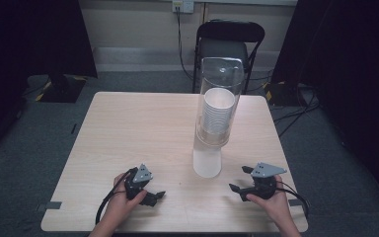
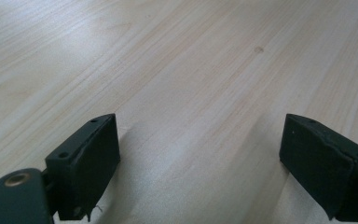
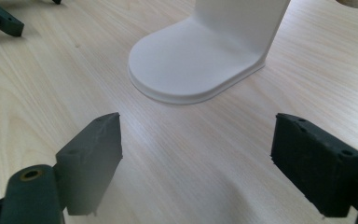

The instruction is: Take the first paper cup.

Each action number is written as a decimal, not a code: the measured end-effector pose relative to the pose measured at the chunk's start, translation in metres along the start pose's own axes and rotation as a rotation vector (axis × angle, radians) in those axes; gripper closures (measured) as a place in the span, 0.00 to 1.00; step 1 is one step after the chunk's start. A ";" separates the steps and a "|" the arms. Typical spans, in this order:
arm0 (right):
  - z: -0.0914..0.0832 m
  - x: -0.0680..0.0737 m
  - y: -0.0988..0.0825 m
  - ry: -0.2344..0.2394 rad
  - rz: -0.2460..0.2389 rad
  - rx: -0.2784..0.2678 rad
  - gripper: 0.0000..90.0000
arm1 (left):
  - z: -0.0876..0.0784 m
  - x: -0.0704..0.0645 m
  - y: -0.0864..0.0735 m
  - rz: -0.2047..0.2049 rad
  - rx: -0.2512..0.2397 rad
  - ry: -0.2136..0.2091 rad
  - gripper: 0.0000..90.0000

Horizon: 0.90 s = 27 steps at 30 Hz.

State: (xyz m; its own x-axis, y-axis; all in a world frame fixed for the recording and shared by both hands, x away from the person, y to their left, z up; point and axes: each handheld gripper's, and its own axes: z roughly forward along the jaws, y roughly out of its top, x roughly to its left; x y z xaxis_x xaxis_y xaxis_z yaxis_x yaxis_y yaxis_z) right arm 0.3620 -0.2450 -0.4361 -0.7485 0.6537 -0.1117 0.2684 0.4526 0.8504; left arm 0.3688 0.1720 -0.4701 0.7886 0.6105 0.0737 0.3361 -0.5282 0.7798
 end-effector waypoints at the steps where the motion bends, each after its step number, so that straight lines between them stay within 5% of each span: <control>1: 0.000 0.000 0.001 0.007 0.005 -0.001 0.17 | 0.000 0.000 0.000 -0.001 0.000 0.000 0.13; 5: 0.003 0.003 0.004 0.030 0.022 -0.020 0.18 | 0.000 0.000 0.000 -0.005 -0.004 0.000 0.13; 8: 0.008 0.008 0.014 0.034 -0.013 -0.029 0.18 | 0.000 0.000 0.000 -0.004 -0.004 0.000 0.13; 17: 0.024 0.013 0.039 0.059 0.022 -0.123 0.17 | 0.000 0.000 0.000 -0.002 -0.001 0.000 0.13; 20: 0.031 0.015 0.048 0.024 0.007 -0.150 0.17 | 0.000 0.000 0.000 0.000 0.000 0.000 0.13; 27: 0.042 0.005 0.060 -0.018 0.059 -0.206 0.18 | 0.000 0.000 0.000 0.000 0.000 0.000 0.13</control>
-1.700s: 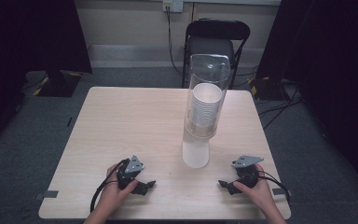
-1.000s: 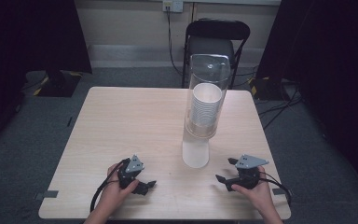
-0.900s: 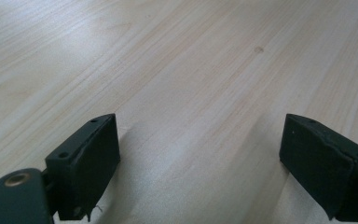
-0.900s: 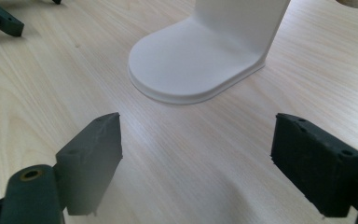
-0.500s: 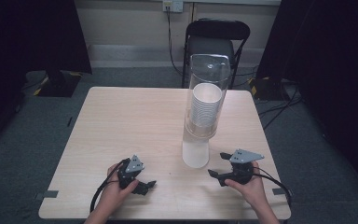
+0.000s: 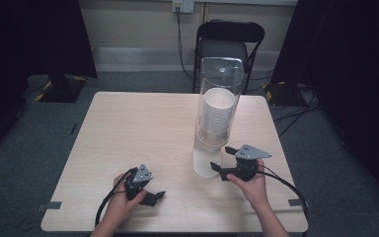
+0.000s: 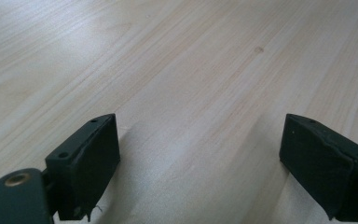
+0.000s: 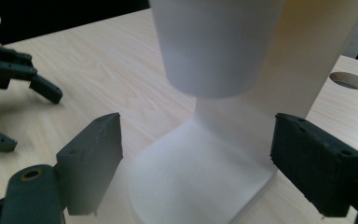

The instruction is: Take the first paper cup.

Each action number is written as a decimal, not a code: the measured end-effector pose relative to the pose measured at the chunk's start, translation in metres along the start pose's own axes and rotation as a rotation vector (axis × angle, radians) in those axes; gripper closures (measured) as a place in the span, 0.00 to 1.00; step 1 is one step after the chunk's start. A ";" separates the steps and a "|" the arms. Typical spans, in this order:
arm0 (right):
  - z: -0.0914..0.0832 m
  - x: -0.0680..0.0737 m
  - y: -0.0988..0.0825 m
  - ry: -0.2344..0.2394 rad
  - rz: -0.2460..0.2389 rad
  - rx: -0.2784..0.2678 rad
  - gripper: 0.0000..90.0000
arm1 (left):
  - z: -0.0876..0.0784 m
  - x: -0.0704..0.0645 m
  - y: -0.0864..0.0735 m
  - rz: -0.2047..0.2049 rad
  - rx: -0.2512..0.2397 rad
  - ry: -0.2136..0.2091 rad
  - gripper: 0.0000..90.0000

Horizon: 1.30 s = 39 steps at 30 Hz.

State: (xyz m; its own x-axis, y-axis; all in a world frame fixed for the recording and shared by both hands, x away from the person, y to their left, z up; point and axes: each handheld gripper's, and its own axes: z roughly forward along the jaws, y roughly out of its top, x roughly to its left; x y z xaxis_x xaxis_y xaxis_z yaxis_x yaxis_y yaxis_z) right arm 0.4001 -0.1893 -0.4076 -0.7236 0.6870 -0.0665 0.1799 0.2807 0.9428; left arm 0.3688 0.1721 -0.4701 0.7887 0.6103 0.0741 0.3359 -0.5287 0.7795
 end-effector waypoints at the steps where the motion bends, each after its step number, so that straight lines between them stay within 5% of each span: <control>1: 0.002 -0.003 0.003 -0.002 0.014 -0.019 0.20 | 0.000 0.000 0.000 0.000 0.000 0.000 0.13; 15: 0.024 -0.005 0.026 0.010 0.004 -0.089 0.26 | 0.000 0.000 0.000 0.000 0.001 0.000 0.13; 26: 0.028 -0.008 0.022 -0.001 -0.017 -0.088 0.38 | 0.000 0.000 0.000 0.000 0.000 0.000 0.13; 29: 0.033 -0.008 0.013 0.009 -0.012 -0.018 0.39 | 0.000 0.000 0.000 -0.001 0.001 0.000 0.13; 31: 0.032 -0.009 -0.001 0.032 0.029 -0.096 0.39 | 0.000 0.000 0.000 0.000 0.000 0.000 0.13; 39: 0.031 -0.011 -0.002 0.032 0.024 -0.094 0.39 | 0.000 0.000 0.000 0.000 0.001 0.000 0.13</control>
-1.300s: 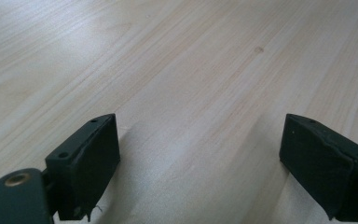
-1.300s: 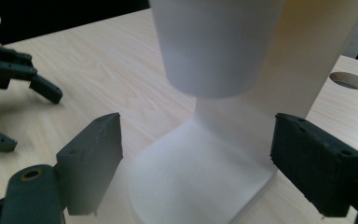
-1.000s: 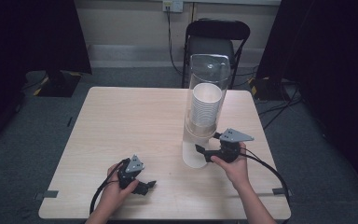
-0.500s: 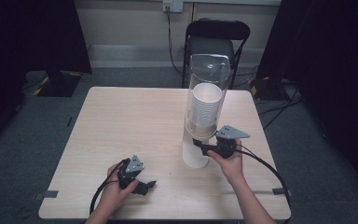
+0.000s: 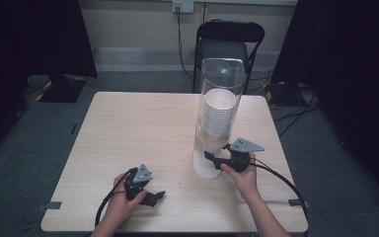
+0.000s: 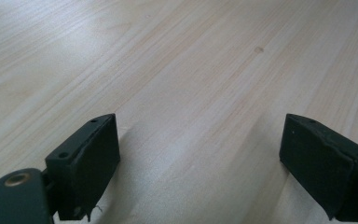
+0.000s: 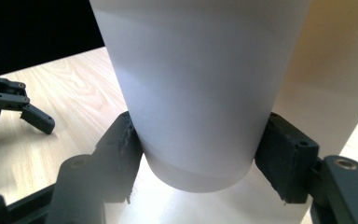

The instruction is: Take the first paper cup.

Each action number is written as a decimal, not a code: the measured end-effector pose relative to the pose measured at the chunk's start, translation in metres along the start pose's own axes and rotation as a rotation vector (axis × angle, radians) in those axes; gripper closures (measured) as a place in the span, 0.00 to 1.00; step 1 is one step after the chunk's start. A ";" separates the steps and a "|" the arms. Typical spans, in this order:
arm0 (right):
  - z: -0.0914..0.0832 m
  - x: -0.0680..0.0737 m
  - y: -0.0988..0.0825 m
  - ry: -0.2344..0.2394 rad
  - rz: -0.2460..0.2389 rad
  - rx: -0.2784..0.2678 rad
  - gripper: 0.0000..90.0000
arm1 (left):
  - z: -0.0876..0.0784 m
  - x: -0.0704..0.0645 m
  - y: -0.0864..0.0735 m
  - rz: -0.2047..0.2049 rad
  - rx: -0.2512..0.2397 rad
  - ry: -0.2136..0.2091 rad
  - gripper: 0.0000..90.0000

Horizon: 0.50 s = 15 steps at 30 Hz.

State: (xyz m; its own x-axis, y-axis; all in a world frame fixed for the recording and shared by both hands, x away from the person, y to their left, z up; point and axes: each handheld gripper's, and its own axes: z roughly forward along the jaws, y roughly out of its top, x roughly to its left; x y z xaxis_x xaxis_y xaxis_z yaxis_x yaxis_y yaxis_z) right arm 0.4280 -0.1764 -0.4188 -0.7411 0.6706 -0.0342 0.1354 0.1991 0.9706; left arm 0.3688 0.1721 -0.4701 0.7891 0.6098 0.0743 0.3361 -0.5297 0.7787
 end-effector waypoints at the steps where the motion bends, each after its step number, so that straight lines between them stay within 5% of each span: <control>1: 0.001 0.000 -0.001 0.003 0.001 -0.014 0.40 | 0.000 0.000 0.000 0.000 0.000 0.001 0.13; 15: 0.000 0.004 -0.004 -0.021 0.006 -0.019 0.40 | 0.000 0.000 0.000 -0.001 -0.001 0.001 0.13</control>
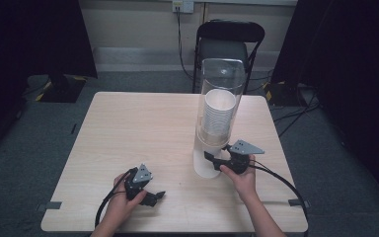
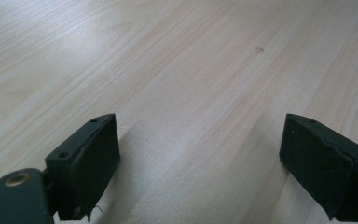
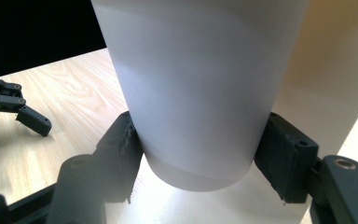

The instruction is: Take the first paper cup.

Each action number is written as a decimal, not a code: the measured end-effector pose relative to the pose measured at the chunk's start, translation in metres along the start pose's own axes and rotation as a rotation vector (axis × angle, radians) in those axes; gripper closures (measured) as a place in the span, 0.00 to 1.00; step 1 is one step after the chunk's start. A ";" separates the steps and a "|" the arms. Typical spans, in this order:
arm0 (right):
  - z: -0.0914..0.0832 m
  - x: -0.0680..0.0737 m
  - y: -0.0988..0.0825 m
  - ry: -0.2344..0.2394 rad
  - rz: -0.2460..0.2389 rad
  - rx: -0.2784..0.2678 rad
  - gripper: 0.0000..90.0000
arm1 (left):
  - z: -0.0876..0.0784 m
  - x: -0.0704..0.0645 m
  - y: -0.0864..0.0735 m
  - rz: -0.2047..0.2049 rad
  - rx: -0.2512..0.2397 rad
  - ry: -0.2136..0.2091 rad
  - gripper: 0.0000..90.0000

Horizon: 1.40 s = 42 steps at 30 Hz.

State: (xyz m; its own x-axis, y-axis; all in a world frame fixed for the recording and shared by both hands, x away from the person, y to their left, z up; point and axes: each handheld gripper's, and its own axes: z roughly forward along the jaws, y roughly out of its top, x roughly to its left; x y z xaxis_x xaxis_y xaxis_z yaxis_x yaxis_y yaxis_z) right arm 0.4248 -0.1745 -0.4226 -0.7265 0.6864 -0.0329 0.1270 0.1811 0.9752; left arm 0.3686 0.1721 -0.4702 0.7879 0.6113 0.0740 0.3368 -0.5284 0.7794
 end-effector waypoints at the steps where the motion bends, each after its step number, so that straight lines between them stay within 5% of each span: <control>1: 0.000 0.000 0.000 0.003 0.001 -0.002 0.40 | 0.000 0.000 0.000 0.001 0.001 0.000 0.13; 15: -0.002 -0.002 0.001 0.004 -0.011 0.004 0.38 | 0.000 0.000 0.000 0.000 0.000 0.000 0.13; 21: -0.007 -0.007 0.010 -0.007 0.008 -0.025 0.25 | 0.000 0.000 0.000 0.001 0.001 0.000 0.13; 27: -0.006 -0.007 0.013 0.022 0.023 -0.046 0.28 | 0.000 0.000 0.000 0.001 0.001 0.000 0.13; 31: -0.004 -0.007 0.013 0.040 -0.013 -0.042 0.35 | 0.000 0.000 0.000 0.000 0.001 0.000 0.13; 34: -0.004 -0.007 0.012 0.034 -0.044 -0.012 0.38 | 0.000 0.000 0.000 0.000 0.001 0.000 0.13; 42: -0.004 -0.005 0.008 0.025 -0.035 -0.008 0.40 | 0.000 0.000 0.000 0.001 0.001 0.000 0.13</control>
State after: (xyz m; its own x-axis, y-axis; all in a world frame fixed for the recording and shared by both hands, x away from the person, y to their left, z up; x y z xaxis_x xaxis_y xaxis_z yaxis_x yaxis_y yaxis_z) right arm 0.4268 -0.1790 -0.4138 -0.7469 0.6621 -0.0614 0.0958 0.1985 0.9754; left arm 0.3686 0.1722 -0.4702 0.7883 0.6107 0.0753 0.3359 -0.5297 0.7788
